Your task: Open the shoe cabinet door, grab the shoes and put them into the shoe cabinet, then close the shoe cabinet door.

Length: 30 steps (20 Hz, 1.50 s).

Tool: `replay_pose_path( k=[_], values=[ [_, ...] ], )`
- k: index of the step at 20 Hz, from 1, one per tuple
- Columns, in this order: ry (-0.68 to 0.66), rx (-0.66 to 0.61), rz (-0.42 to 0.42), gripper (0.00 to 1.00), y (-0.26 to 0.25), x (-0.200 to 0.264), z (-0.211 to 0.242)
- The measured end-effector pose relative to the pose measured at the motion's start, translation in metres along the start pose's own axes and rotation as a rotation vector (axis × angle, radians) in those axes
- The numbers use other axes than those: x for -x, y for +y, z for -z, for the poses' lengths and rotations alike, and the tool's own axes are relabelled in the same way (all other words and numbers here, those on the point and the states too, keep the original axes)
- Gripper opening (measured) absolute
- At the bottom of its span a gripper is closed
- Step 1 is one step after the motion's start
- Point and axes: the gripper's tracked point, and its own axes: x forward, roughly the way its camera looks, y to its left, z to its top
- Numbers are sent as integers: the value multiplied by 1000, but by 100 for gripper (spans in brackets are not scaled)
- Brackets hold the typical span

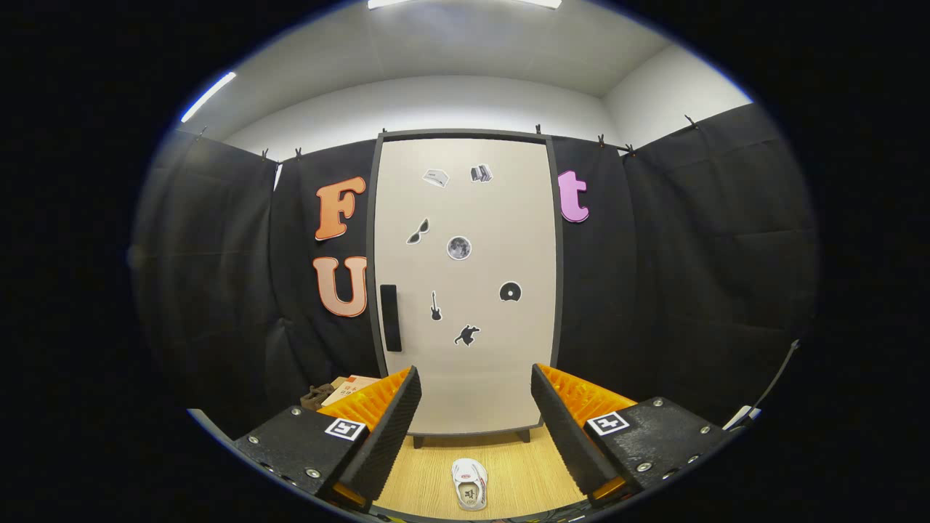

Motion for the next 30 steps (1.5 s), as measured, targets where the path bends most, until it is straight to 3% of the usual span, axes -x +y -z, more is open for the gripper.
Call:
replay_pose_path(
  k=[16,30],
  values=[
    [23,7,-18,95,15,-19,8],
    [33,-10,-116,95,103,-114,14]
  ],
)
